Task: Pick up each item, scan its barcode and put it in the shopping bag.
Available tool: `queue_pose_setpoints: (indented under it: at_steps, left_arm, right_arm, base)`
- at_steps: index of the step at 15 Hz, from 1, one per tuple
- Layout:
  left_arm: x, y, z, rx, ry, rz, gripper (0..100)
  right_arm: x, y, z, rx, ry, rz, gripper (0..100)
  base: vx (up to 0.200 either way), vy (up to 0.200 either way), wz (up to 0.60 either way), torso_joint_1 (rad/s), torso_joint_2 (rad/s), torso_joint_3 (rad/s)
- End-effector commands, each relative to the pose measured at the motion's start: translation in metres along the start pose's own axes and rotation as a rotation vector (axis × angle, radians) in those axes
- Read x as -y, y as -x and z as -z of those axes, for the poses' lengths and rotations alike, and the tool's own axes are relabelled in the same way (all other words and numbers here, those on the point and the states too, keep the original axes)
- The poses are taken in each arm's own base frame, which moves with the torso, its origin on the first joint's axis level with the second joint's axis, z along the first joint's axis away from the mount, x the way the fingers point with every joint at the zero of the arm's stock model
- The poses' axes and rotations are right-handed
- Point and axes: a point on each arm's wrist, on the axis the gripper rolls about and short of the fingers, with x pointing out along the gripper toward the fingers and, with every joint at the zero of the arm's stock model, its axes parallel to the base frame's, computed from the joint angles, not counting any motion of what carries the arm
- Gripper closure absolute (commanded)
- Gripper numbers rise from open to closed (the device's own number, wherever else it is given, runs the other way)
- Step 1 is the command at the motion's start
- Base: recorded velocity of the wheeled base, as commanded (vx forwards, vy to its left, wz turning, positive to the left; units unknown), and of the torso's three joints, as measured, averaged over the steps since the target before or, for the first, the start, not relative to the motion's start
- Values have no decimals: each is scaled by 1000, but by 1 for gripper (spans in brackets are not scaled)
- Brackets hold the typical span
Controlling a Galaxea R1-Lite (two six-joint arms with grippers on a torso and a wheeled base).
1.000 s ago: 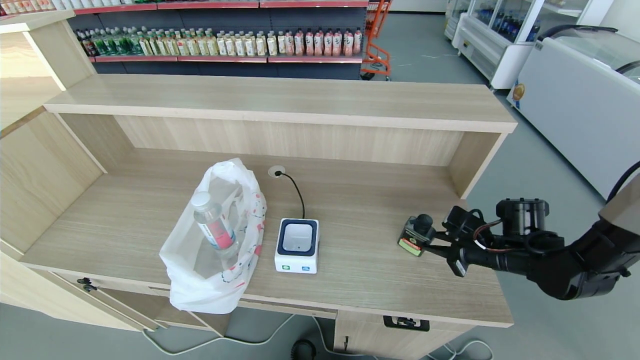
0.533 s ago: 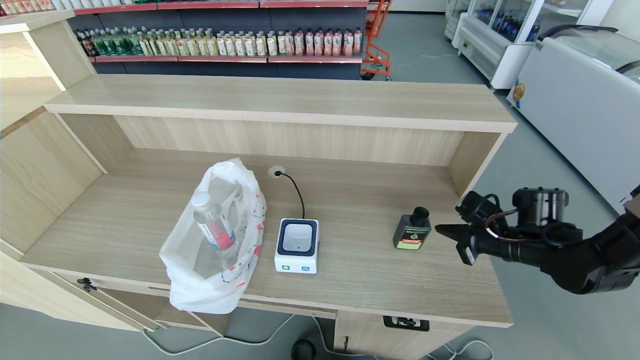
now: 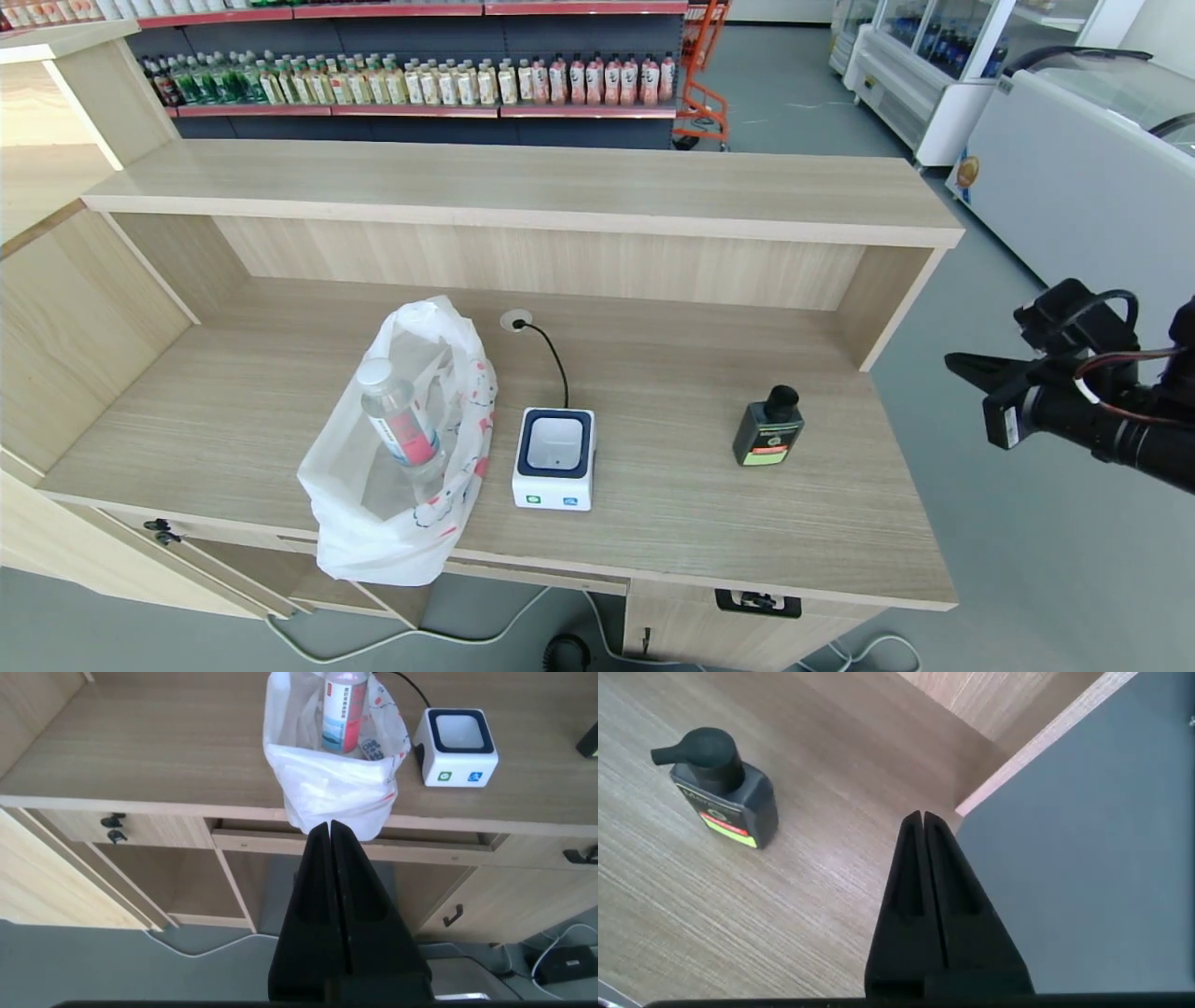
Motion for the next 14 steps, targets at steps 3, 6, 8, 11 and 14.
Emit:
queue_pose_setpoints:
  at_steps: [3, 6, 8, 11, 14]
  left_arm:
    - [0, 0, 0, 0, 0, 1, 100]
    - [0, 0, 0, 0, 0, 1, 100]
    - [0, 0, 0, 0, 0, -1, 100]
    - [0, 0, 0, 0, 0, -1, 100]
    - [0, 0, 0, 0, 0, -1, 100]
  right_arm:
    - [-13, -9, 14, -50, 14, -58, 0]
    - [-22, -38, 41, -159, -19, -145, 0]
    - [-29, -68, 46, -159, 0, -198, 0]
    - [-54, -97, 52, -157, 8, -291, 0]
    - [-71, -110, 57, -125, 35, -387, 0]
  base:
    - [0, 0, 0, 0, 0, 0]
    - [0, 0, 0, 0, 0, 0]
    - [0, 0, 0, 0, 0, 0]
    - [0, 0, 0, 0, 0, 0]
    - [0, 0, 0, 0, 0, 0]
